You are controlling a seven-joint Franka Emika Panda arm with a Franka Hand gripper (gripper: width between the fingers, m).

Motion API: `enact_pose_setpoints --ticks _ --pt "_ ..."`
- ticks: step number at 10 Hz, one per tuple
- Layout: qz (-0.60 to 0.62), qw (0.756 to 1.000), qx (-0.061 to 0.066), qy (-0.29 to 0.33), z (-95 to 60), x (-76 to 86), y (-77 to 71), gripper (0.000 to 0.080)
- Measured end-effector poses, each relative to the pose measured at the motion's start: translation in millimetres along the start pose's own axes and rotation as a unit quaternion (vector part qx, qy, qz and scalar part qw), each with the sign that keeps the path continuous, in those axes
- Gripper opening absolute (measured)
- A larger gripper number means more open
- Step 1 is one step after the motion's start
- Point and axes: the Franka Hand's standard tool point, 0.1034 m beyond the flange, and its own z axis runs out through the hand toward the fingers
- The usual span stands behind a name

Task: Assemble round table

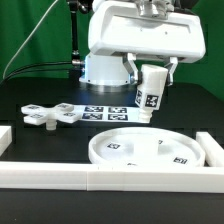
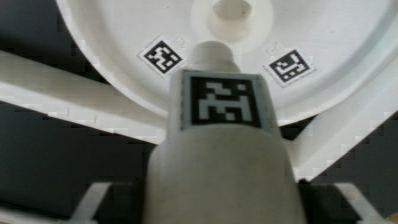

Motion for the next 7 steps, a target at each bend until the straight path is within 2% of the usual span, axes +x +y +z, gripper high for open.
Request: enact_pose_setpoints --ticks 2,3,5,7 --pt "0.002 1.000 0.002 -0.003 7.3 -0.5 3.6 0.0409" --pt "0.000 1.000 0.002 0.004 11.2 -0.4 -1.9 0.0409" --pt "0.000 1.000 0.002 0.002 11.5 -1.3 -1.1 0.0409" --pt "-0.004 1.000 0.006 -0.001 15.6 -3.2 -8.5 0.0409"
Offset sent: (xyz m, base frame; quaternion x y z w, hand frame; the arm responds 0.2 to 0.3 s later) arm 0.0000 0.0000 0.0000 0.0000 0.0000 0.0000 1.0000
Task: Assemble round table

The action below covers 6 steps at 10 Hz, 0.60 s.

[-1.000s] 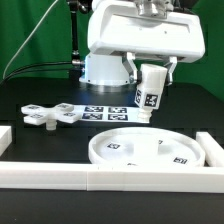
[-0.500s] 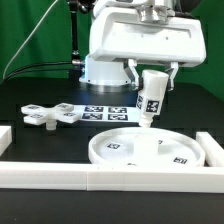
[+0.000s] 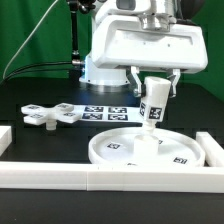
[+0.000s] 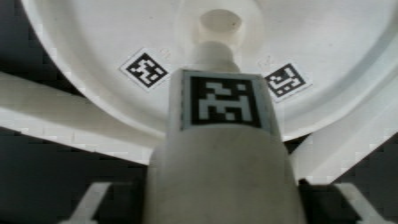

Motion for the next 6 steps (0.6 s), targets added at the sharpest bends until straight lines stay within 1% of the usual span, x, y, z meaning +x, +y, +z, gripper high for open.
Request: enact_pose_setpoints --ticks 2,6 --pt "-0.001 1.000 0.003 -0.005 7.5 -3.5 -3.0 0.0409" --pt "-0.002 1.000 0.001 -0.002 8.6 -4.5 -0.5 0.0409"
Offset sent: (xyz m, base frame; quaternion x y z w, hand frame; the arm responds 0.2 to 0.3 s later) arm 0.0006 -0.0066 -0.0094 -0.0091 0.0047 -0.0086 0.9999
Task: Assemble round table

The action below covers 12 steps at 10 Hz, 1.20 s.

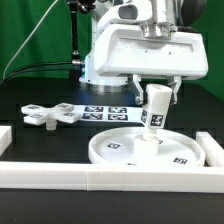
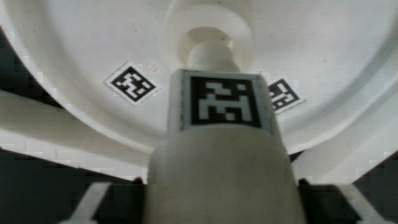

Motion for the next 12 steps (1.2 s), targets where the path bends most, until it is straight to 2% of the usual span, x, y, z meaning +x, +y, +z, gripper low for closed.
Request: enact_pose_setpoints --ticks 8,12 --pt "0.002 1.000 -0.001 -0.004 0.2 -5.9 3.0 0.0409" --pt "0.002 1.000 0.001 -0.010 5.8 -11.3 1.1 0.0409"
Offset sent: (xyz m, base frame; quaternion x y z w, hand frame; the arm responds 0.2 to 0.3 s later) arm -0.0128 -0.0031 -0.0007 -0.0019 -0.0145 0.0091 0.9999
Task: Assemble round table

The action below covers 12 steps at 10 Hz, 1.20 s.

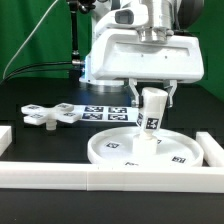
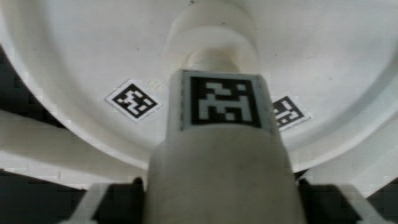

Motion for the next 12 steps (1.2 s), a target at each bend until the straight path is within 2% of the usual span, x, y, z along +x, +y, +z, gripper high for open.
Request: enact_pose_setpoints --ticks 6,7,9,12 --pt "-0.001 1.000 0.003 -0.004 4.1 -3.2 -3.0 0.0409" --pt "-0.002 1.000 0.002 -0.003 3.7 -2.7 -2.9 0.0617" --pt "-0.007 1.000 -0.001 0.002 -0.4 1.3 -0.9 0.0646" --pt "-0.014 1.000 -0.004 0.003 -21.6 16.1 7.4 0.0649"
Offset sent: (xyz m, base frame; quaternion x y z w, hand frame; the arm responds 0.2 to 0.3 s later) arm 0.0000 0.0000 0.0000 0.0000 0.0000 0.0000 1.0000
